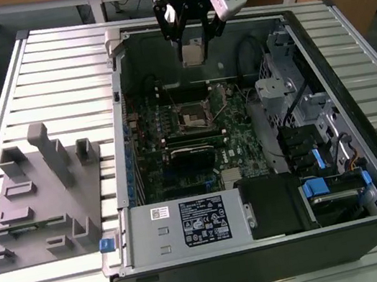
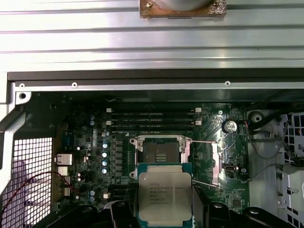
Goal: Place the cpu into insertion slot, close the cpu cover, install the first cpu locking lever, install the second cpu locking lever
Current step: 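Place the cpu into insertion slot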
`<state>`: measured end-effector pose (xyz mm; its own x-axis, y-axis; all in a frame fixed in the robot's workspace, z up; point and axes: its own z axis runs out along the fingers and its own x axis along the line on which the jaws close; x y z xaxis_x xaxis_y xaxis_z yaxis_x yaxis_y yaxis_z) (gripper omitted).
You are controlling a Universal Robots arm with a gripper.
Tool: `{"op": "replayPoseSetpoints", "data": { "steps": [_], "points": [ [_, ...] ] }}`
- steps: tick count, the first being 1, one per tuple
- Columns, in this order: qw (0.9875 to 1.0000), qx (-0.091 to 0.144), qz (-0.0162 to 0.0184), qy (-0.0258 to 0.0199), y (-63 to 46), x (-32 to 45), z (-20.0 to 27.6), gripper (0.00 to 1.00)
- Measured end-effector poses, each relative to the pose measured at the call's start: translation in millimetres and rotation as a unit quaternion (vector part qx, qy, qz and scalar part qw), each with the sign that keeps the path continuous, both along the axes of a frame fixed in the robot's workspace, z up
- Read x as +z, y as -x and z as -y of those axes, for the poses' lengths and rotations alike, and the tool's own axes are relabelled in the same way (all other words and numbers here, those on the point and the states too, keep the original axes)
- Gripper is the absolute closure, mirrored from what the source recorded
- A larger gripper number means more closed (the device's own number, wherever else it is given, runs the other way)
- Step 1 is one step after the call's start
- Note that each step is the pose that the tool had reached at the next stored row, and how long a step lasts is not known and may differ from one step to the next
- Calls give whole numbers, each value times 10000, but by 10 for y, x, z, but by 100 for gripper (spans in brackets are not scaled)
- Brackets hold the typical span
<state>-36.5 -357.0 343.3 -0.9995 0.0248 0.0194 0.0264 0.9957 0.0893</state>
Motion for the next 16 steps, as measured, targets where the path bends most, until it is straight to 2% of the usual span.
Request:
{"op": "replayPoseSetpoints", "data": {
  "steps": [16],
  "points": [
    [10000, 0, 0, 0, 0, -65, 0, 46]
  ]
}}
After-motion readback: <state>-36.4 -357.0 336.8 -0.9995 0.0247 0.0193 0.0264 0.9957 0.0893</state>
